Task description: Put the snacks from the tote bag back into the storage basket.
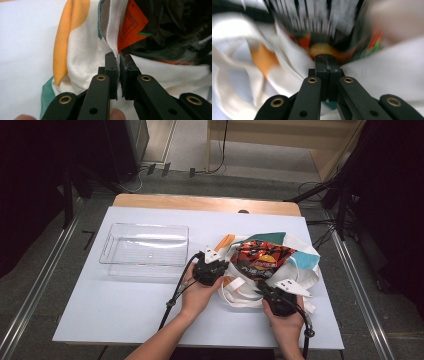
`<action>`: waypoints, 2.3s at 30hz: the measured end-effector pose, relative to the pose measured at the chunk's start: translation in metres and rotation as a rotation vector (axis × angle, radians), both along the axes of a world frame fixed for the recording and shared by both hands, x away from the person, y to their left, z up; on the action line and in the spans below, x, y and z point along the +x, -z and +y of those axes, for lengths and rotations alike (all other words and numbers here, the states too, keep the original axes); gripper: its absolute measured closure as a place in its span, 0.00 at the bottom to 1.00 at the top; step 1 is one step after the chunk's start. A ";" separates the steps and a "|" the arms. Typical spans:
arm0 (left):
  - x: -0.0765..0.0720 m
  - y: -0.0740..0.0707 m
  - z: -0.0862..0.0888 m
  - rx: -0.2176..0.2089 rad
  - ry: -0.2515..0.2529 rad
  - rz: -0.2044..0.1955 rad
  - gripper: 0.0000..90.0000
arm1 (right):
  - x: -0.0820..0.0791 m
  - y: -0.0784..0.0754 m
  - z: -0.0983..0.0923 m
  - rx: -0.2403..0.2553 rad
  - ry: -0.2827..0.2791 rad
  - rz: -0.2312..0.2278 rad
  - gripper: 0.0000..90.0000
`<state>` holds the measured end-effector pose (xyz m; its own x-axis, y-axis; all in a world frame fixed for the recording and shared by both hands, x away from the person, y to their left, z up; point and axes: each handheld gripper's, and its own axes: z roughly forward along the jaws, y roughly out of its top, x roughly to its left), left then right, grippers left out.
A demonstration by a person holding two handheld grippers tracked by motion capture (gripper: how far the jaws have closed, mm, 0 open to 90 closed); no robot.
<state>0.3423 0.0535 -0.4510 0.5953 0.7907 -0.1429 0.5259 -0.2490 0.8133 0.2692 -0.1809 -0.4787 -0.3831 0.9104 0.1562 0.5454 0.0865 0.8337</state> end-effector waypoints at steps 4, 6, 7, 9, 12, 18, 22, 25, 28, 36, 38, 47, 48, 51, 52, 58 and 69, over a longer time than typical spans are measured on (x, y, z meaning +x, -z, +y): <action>0.000 0.001 0.000 -0.009 -0.010 -0.002 0.95 | -0.007 -0.006 -0.009 0.077 -0.001 -0.038 0.93; -0.001 0.002 0.001 -0.013 -0.010 -0.008 0.95 | -0.018 -0.017 -0.016 0.084 0.029 -0.129 0.89; -0.001 0.002 0.001 -0.013 -0.007 -0.011 0.95 | -0.023 -0.023 -0.021 0.107 0.042 -0.164 0.86; -0.001 0.003 0.002 -0.023 -0.012 -0.011 0.95 | -0.029 -0.035 -0.028 0.146 0.079 -0.235 0.77; -0.002 0.004 0.002 -0.031 -0.014 -0.008 0.96 | -0.023 -0.043 -0.032 0.174 0.081 -0.248 0.60; -0.002 0.004 0.002 -0.021 -0.008 -0.012 0.96 | 0.007 -0.037 -0.026 0.207 0.006 -0.155 0.76; -0.003 0.004 0.002 -0.020 -0.010 -0.015 0.96 | 0.011 -0.039 -0.020 0.175 0.018 -0.155 1.00; -0.004 0.004 0.002 -0.014 -0.010 -0.023 0.96 | 0.010 -0.042 -0.019 0.184 0.020 -0.157 1.00; -0.008 0.003 -0.001 0.029 -0.008 -0.058 0.96 | 0.004 -0.050 -0.018 0.183 0.029 -0.214 1.00; -0.008 0.004 -0.001 0.028 -0.008 -0.061 0.96 | -0.013 -0.089 -0.020 0.257 0.063 -0.348 1.00; -0.008 0.005 -0.001 0.020 -0.009 -0.059 0.96 | -0.017 -0.096 -0.021 0.276 0.069 -0.371 1.00; -0.013 -0.007 0.007 -0.055 -0.007 -0.085 0.92 | -0.029 -0.110 -0.023 0.278 0.044 -0.405 1.00; -0.016 -0.017 0.013 -0.086 -0.007 -0.112 0.90 | -0.030 -0.107 -0.024 0.275 0.045 -0.397 1.00; -0.022 -0.035 0.020 -0.153 0.011 -0.154 0.83 | -0.031 -0.102 -0.027 0.279 0.047 -0.380 1.00; -0.022 -0.035 0.020 -0.153 0.011 -0.154 0.82 | -0.031 -0.102 -0.028 0.281 0.043 -0.380 1.00; -0.028 -0.068 0.016 -0.252 0.130 -0.214 0.69 | -0.036 -0.101 -0.029 0.281 0.033 -0.383 1.00; -0.012 -0.077 -0.007 -0.362 0.219 -0.207 0.33 | -0.045 -0.102 -0.032 0.285 0.016 -0.389 1.00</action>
